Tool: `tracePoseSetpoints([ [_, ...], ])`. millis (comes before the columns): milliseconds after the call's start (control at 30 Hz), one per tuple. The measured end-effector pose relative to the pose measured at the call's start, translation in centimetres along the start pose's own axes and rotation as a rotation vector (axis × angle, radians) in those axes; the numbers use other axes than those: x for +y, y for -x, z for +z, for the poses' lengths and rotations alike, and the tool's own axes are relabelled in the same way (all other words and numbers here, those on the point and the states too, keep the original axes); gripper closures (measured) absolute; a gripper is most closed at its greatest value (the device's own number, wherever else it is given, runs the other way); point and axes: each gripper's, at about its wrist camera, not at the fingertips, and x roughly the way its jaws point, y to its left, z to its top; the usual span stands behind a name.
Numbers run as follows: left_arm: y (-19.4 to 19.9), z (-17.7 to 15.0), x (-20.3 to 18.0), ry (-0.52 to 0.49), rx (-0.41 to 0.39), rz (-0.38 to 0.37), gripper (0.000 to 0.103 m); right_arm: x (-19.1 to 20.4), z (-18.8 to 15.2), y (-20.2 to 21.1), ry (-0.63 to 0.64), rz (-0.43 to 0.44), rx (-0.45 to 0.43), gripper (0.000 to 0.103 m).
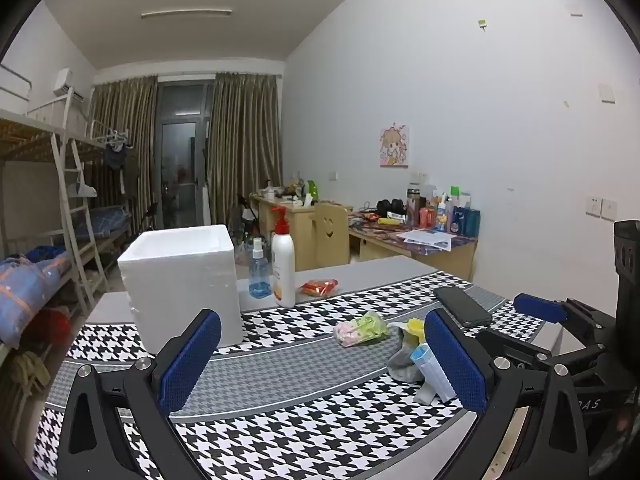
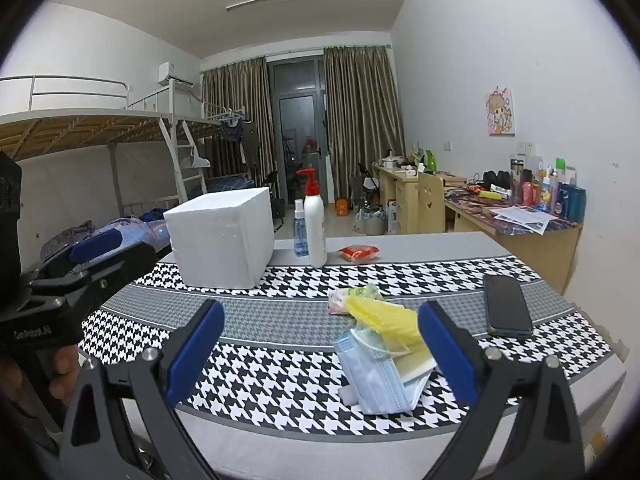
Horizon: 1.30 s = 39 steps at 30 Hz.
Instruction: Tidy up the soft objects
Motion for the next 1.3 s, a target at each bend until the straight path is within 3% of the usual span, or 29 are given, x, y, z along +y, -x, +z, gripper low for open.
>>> tracePoseSetpoints([
  [133,-0.1,0.0,-0.1,-0.001,0.003,0.025,0.001,0.0,-0.1,0.0,-0.005,0.001,-0.003,0.004],
  [667,-1.1,-0.3,0.9,0.054,0.043,0.001,0.001,-0.2,0.3,0.6,0.000,-0.011,-0.044,0.004],
  [1000,-0.9,-0.3,0.3,0.025,0.026,0.026,0.001,0.0,0.2,0.7,0.004,-0.009,-0.048,0.004],
  [1300,-1.0,-0.2,-0.1,0.007,0.032,-0.005,0.001,-0.2,0.3,1.0,-0.004,-0.014,-0.055,0.004],
])
